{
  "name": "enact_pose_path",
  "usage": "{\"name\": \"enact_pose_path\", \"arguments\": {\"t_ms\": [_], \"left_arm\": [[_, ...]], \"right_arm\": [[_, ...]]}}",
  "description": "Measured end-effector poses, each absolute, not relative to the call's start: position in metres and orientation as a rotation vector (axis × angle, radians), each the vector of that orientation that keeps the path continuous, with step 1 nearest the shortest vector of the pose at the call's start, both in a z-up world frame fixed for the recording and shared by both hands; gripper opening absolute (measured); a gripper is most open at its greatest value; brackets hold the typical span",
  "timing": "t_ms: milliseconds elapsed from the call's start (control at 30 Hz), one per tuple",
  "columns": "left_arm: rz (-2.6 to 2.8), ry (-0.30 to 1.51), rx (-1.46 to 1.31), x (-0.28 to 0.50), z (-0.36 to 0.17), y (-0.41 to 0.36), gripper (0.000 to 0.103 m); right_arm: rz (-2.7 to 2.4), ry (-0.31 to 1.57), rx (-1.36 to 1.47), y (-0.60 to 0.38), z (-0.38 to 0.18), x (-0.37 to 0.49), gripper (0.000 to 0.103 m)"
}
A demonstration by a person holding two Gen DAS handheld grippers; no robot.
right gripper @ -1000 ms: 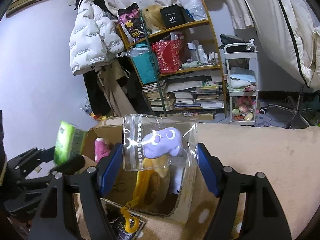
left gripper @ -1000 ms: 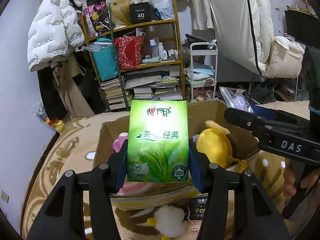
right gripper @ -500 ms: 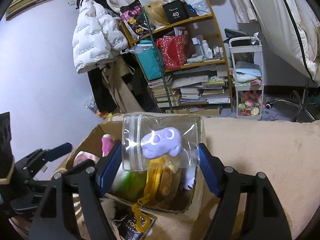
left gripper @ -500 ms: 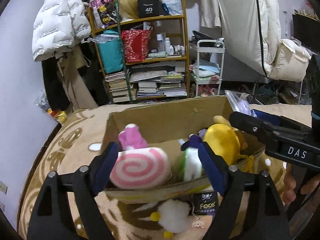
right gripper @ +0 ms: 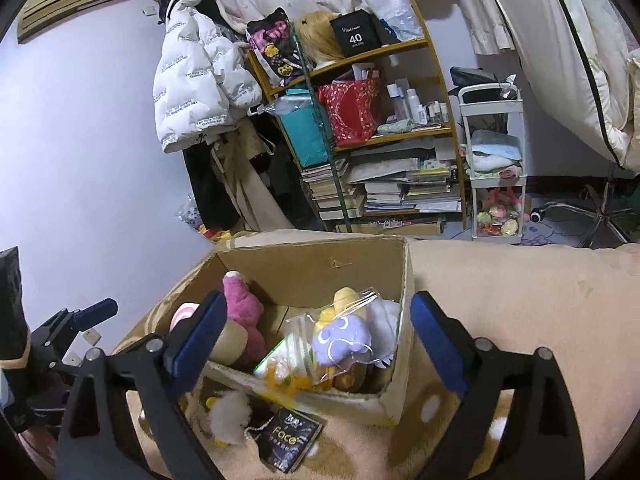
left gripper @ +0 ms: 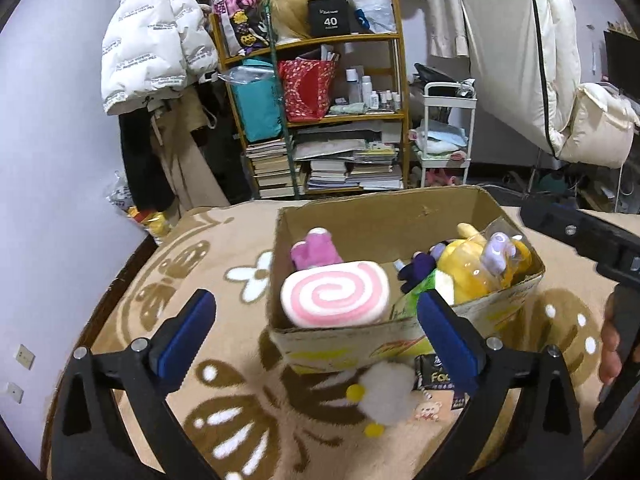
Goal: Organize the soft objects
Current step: 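Move left tool to white pom-pom keychain while right tool reaches black Face tissue pack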
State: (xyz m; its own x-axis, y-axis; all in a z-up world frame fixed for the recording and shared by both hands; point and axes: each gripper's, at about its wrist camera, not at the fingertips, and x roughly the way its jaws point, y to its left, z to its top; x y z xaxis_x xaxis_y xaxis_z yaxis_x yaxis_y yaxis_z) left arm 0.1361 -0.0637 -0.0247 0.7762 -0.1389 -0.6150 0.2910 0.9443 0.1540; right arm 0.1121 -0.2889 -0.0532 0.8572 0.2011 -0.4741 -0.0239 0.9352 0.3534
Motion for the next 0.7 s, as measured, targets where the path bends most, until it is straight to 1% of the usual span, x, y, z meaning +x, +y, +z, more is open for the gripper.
{"name": "enact_pose_path", "arguments": {"t_ms": [367,500,700], "left_arm": [[-0.225,0.707,0.198,0.108,-0.012,-0.045,0.100],[-0.212,0.696,0.203,0.096,-0.006,-0.042,0.100],[-0.238,0.728,0.178,0.087,-0.003,-0.038,0.100]], "right_arm": [[0.099,0.575,0.346,-0.284,-0.048,0.074,0.103],[0.109,0.597,0.319,-0.274,-0.046,0.063,0.103],[0.105,0.648,0.310,-0.261,-0.058,0.050,0.103]]}}
